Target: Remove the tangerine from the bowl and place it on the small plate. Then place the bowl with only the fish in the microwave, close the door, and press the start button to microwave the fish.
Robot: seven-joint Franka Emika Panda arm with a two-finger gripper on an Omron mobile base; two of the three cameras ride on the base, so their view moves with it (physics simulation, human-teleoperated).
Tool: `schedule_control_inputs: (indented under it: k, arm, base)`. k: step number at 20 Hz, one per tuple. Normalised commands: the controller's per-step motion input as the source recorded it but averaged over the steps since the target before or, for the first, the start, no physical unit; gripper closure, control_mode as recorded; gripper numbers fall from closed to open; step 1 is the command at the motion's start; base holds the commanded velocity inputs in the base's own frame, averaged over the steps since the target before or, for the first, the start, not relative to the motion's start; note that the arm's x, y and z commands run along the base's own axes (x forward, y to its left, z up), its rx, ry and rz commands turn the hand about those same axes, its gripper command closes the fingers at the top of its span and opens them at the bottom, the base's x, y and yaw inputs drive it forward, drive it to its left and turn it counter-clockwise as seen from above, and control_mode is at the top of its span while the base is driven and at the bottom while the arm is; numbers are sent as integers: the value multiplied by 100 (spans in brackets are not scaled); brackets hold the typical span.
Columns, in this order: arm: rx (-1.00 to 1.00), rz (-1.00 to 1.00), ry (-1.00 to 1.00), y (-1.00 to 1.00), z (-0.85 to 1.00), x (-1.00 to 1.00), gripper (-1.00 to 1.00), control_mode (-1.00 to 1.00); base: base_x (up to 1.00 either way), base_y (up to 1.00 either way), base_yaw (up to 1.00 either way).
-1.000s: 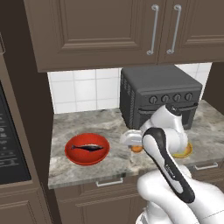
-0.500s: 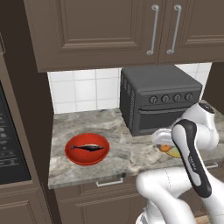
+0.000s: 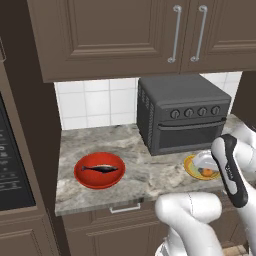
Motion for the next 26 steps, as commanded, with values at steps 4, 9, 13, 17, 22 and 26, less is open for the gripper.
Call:
schedule_control_inputs:
  k: [4,9,13,17,22,26]
  arm:
    - [0,0,0,-2,0,1,100,-100]
    - [0,2,0,-48,-7,35,100,-100]
    - [0,0,1,-36,-4,52,100,-100]
    - [0,0,0,-13,0,23,100,-100]
    - [-1,0,0,0,-8,9,100,-100]
    - [-2,0,0,0,-9,9,100,-100]
  base:
    - [0,0,0]
    - [0,0,0]
    - [0,0,0]
    - [0,0,0]
    - [0,0,0]
    - [0,0,0]
